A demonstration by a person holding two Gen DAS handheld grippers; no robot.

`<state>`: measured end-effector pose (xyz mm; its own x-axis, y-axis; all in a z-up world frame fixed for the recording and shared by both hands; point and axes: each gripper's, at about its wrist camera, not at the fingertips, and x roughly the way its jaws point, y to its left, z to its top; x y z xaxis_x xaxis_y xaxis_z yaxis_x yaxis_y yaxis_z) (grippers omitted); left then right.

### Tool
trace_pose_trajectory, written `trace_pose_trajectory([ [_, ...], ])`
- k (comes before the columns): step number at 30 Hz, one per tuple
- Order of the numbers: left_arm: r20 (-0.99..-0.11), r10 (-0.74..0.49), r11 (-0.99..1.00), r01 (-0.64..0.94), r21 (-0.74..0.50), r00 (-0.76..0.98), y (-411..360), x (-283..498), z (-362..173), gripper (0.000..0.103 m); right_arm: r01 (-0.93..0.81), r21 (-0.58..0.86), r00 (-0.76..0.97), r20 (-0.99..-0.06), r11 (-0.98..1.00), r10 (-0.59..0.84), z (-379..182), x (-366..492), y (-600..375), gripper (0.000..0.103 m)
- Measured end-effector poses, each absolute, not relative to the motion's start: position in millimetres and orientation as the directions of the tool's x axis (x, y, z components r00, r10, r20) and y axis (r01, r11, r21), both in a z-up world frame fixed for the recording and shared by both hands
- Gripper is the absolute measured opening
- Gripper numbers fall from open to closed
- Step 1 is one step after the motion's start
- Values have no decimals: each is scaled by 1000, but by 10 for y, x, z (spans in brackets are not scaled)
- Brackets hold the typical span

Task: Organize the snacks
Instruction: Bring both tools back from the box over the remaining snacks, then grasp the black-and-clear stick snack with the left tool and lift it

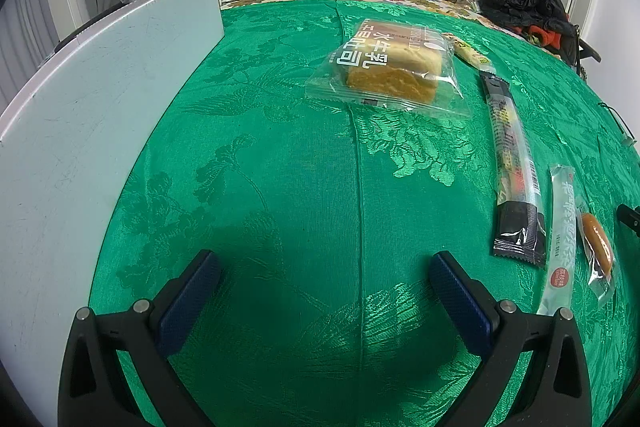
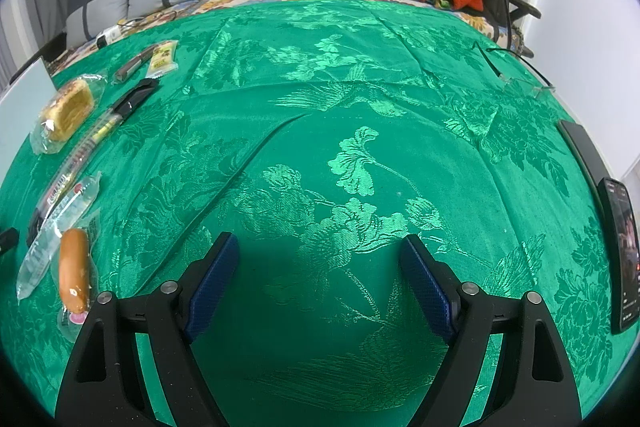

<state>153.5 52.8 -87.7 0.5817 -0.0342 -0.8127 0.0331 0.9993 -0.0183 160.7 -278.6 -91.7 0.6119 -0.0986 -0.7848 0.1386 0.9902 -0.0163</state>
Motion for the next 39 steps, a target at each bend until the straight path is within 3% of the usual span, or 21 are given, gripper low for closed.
trace_pose_trajectory([
  [32,-841,-49,998,58,-21,540,510,1613,-863,102,140,-17,611,-785,990,-100,-916,1609,-2786,85],
  [37,-817,-242,970,120,-211,524,410,1847,-482,97,140,-16,611,-785,990,-99,-916,1609,-2786,85],
  [39,-813,-281,959,187,-213,510,179,1991,-374,97,140,-17,611,-785,990,-100,-916,1610,-2785,85],
])
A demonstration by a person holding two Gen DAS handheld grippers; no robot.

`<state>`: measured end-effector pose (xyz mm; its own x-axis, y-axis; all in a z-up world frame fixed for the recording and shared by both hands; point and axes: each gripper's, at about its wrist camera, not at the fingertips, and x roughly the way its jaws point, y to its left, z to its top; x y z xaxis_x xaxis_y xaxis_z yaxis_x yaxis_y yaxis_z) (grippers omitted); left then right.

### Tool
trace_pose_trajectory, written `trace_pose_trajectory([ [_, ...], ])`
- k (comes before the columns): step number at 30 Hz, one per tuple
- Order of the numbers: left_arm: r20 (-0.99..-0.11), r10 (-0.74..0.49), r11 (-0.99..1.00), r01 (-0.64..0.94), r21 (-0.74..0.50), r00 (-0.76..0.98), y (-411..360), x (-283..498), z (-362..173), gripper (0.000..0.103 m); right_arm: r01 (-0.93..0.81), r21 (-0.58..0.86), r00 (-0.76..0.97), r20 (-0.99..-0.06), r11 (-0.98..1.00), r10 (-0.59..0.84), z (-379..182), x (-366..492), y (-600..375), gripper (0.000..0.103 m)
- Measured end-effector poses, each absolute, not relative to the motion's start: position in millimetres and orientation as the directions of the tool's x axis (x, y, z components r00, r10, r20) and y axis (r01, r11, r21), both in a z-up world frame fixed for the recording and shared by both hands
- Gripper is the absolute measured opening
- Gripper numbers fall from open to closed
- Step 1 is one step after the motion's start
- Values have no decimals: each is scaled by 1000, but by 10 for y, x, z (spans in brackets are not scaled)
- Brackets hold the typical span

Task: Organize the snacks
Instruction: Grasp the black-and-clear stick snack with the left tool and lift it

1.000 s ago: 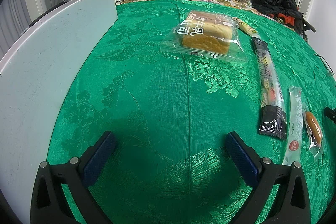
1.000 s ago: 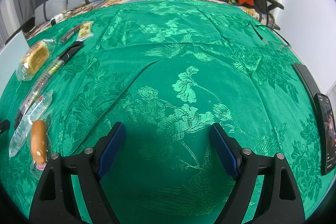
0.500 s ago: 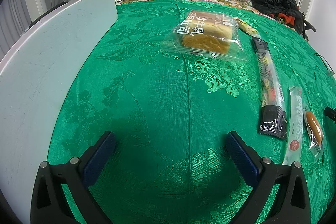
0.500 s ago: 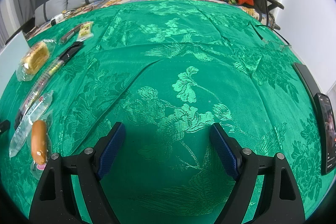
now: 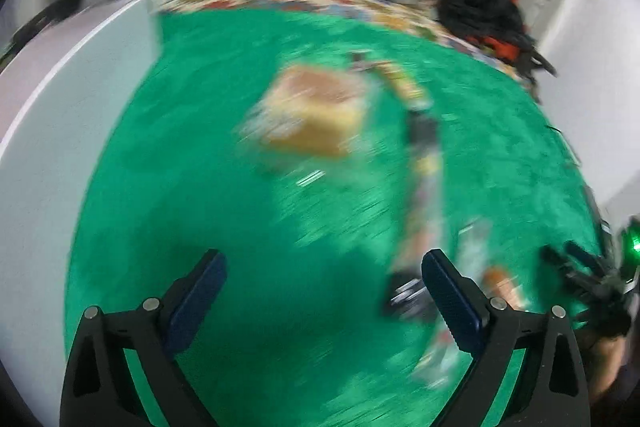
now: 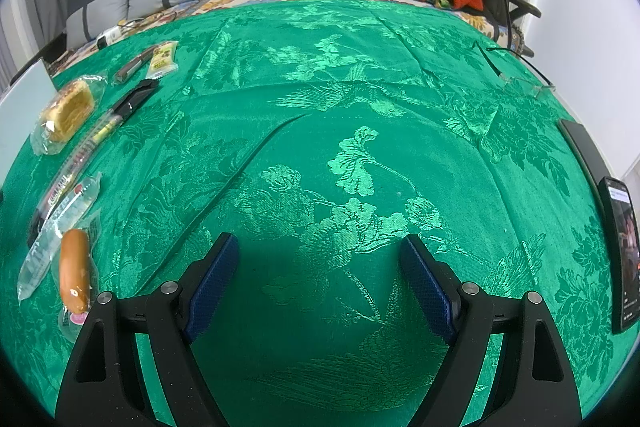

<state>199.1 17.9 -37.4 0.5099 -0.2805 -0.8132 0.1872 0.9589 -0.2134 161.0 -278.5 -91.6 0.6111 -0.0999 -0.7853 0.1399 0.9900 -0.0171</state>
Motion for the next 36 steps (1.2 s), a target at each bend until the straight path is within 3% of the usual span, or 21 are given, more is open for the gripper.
trace_pose_trajectory([
  [3,-853,-295,941,285,-182,431,-318,2292,-428,81,140,-17,611,-785,990,-100,-916,1609,-2785,85],
  [5,-885,-254,946,292,-143,390,-525,2431,-534,58,140,-17,611,-785,990,-100,-916,1610,-2784,85],
  [7,-908,-229,952,277,-133,351,-658,2559,-665,47,140,-17,611,-785,990,-100,-916,1610,-2784,85],
  [9,-902,-212,954,280,-108,376,-734,2557,-673,44,140,-17,611,-785,990,-100,-916,1610,-2784,85],
  [11,-895,-206,950,299,-86,395,-764,2527,-660,21,140,-17,611,-785,990,-100,-915,1610,-2784,85],
  [14,-887,-220,948,304,-95,407,-687,2418,-586,15,141,-17,611,-785,990,-100,-916,1611,-2784,86],
  [23,-807,-336,939,239,-247,486,89,1458,-134,14,141,-18,611,-786,990,-101,-916,1612,-2780,86],
  [30,-826,-192,972,-10,-233,530,970,1310,-527,16,143,-20,609,-786,990,-104,-917,1615,-2781,86],
  [31,-831,-164,974,-45,-221,531,1042,1318,-588,22,144,-20,609,-786,989,-105,-919,1614,-2782,86],
  [32,-837,-142,975,-71,-210,528,1098,1324,-654,37,146,-19,608,-787,989,-105,-921,1614,-2787,87],
  [33,-837,-139,974,-77,-211,530,1142,1315,-698,41,147,-19,608,-787,989,-105,-923,1610,-2791,87],
  [35,-815,-115,982,-60,-181,568,1140,1287,-705,69,147,-16,608,-787,989,-103,-926,1609,-2800,88],
  [36,-806,-100,987,-45,-155,583,1114,1275,-711,70,147,-15,607,-788,989,-102,-928,1609,-2803,88],
])
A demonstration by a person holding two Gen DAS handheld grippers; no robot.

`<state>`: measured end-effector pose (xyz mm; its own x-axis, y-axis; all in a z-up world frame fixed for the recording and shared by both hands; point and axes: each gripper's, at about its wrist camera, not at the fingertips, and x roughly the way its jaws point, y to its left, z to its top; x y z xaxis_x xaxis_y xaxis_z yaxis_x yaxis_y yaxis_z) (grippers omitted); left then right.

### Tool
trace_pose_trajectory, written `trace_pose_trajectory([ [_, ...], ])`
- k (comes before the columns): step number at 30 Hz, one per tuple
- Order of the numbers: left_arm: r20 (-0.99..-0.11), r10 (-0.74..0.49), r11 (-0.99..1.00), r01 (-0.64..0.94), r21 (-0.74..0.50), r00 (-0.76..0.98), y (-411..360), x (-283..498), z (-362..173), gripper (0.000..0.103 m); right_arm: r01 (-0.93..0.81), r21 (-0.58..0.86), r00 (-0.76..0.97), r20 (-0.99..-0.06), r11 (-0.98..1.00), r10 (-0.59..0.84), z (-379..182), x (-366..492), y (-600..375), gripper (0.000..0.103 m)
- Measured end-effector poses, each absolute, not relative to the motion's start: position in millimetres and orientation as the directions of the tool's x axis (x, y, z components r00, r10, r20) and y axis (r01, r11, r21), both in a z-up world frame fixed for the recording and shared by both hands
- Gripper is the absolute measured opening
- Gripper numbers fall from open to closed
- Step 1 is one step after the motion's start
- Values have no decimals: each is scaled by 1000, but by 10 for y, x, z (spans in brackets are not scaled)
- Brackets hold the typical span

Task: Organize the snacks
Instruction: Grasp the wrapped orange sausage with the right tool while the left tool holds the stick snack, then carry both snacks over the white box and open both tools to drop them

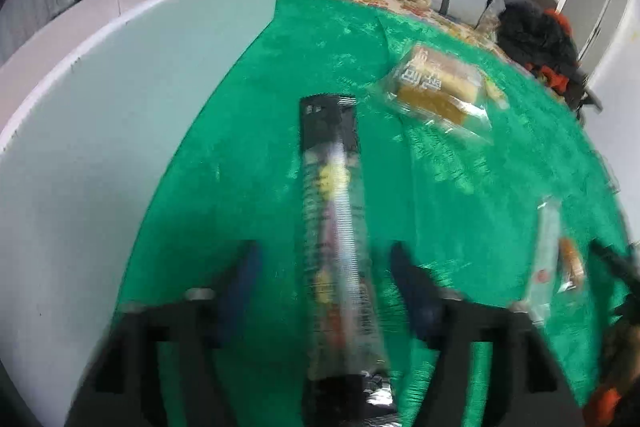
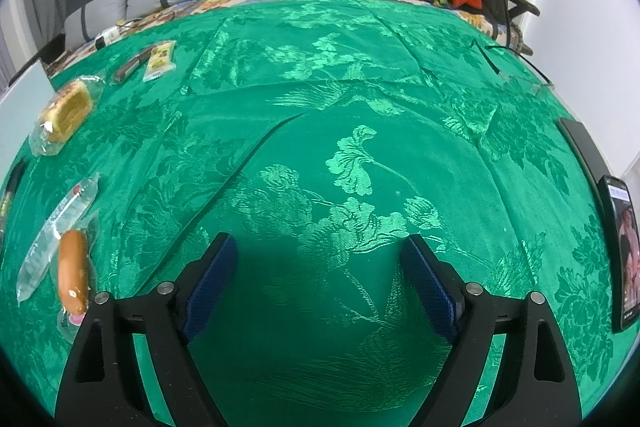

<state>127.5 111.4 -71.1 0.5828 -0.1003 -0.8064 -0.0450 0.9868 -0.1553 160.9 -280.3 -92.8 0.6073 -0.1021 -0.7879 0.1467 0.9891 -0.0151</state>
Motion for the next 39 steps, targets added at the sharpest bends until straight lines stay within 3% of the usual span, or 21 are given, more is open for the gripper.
trace_pose_trajectory([
  [4,-794,-31,999,30,-17,607,917,1238,-778,84,122,-18,576,-813,992,-86,-918,1675,-2792,93],
  [7,-798,-38,999,24,-30,602,948,1236,-783,87,97,90,440,-897,991,38,-787,1848,-2749,91],
  [10,-810,-36,999,38,-16,585,931,1262,-790,93,-12,234,401,-889,972,219,-577,1897,-2444,90],
  [13,-840,-30,999,36,-12,541,960,1403,-781,94,-169,203,268,-932,965,243,-566,1994,-1828,90],
  [16,-856,-11,1000,-6,-16,518,1098,1449,-760,85,-253,64,216,-969,965,121,-721,2055,-1392,89],
  [17,-852,-2,1000,-20,-15,523,1129,1444,-745,70,-262,43,213,-972,964,101,-756,2058,-1331,83],
  [18,-849,0,999,-30,-19,529,1167,1430,-719,57,-274,26,203,-975,961,84,-798,2050,-1275,58],
  [19,-846,3,999,-31,-16,533,1201,1412,-689,26,-290,-17,230,-972,957,52,-778,2018,-1233,49],
  [20,-849,-2,999,-27,-19,528,1224,1410,-684,19,-291,-24,223,-974,956,43,-772,2013,-1225,44],
  [24,-850,-97,994,10,-107,518,1296,1333,-632,16,-247,33,194,-977,968,83,-658,1944,-1433,42],
  [27,-819,-188,978,30,-205,541,1256,1207,-501,16,-188,155,218,-956,970,195,-466,1893,-1670,42],
  [33,-736,-330,920,26,-391,591,1338,1052,-57,16,-197,209,241,-937,958,254,-203,1920,-1576,42],
  [39,-647,-277,914,-12,-405,710,2090,1003,771,16,-335,365,305,-830,868,467,638,2160,-572,43],
])
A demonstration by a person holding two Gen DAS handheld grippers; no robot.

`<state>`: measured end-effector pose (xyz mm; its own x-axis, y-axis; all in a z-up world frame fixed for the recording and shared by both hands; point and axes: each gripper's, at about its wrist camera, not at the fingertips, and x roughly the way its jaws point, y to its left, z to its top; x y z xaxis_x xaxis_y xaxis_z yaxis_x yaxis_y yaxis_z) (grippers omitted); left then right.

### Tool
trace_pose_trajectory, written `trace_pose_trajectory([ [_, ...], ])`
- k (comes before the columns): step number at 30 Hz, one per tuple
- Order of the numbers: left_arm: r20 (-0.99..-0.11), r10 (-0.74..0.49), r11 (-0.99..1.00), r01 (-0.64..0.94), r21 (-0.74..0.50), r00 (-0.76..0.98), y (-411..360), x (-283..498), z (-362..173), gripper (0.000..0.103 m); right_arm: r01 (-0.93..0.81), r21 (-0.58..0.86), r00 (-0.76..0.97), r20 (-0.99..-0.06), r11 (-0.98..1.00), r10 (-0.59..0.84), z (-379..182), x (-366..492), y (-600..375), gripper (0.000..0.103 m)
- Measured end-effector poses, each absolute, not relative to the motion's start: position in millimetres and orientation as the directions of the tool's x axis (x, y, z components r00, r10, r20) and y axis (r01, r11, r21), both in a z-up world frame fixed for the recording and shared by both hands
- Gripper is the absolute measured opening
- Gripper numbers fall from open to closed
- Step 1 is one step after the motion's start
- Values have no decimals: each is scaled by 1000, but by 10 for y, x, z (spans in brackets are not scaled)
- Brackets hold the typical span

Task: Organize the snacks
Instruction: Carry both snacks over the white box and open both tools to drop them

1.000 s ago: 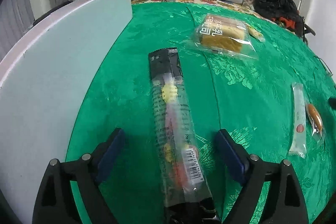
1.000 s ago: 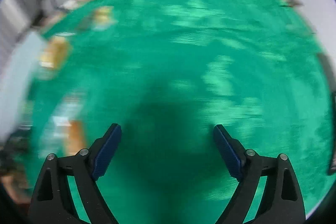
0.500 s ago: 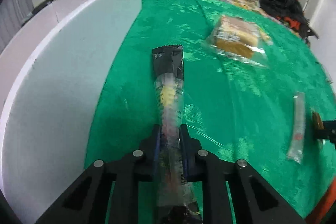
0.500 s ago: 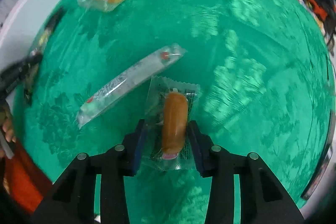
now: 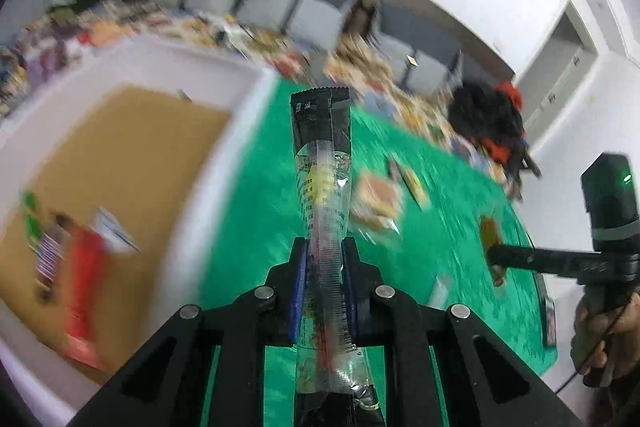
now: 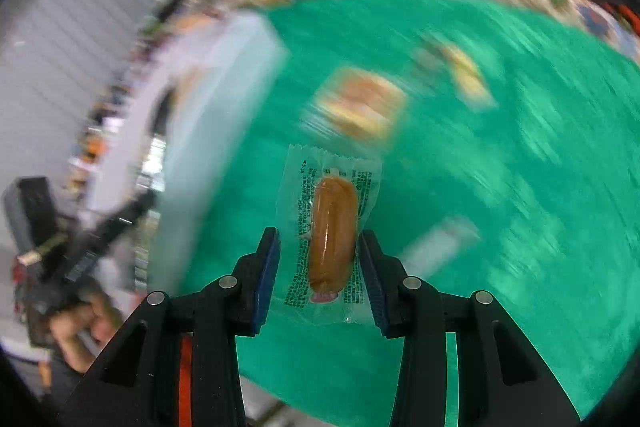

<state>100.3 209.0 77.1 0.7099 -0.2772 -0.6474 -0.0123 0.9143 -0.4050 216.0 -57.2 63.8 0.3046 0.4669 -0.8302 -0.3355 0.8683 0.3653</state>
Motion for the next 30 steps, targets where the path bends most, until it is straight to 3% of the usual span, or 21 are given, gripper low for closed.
trace_pose_trajectory([
  [4,-663,-89,941,-155,-300,743,2901,1006,1055,16,-490,429,287,-743,759,605,1239,2191,493,45],
  [6,-681,6,940,-237,-246,733,3250,981,1061,20,-531,442,266,-723,723,637,1359,2157,895,59],
  [7,-696,83,934,-300,-196,713,3439,942,1028,33,-550,449,256,-713,705,653,1413,2143,1114,66],
  [8,-710,138,923,-349,-161,690,3586,922,988,59,-565,458,244,-702,687,669,1442,2128,1262,77],
  [9,-718,171,913,-382,-142,675,3692,893,943,81,-575,458,241,-697,678,675,1475,2107,1380,77],
  [12,-708,246,884,-453,-117,662,3935,685,847,84,-586,438,280,-680,682,678,1543,1994,1459,77],
  [17,-702,190,885,-429,-180,686,3838,517,769,84,-575,317,410,-686,754,601,1450,2095,1049,77],
  [24,-662,-67,963,-126,-239,746,2543,744,957,85,-336,44,570,-786,941,240,563,2362,-586,77],
  [27,-656,-148,971,-19,-240,740,2035,808,963,101,-167,-45,545,-837,985,54,83,2374,-1420,77],
  [30,-672,-181,975,41,-220,718,1539,899,769,102,-6,-34,483,-875,999,-26,-323,2163,-2197,77],
])
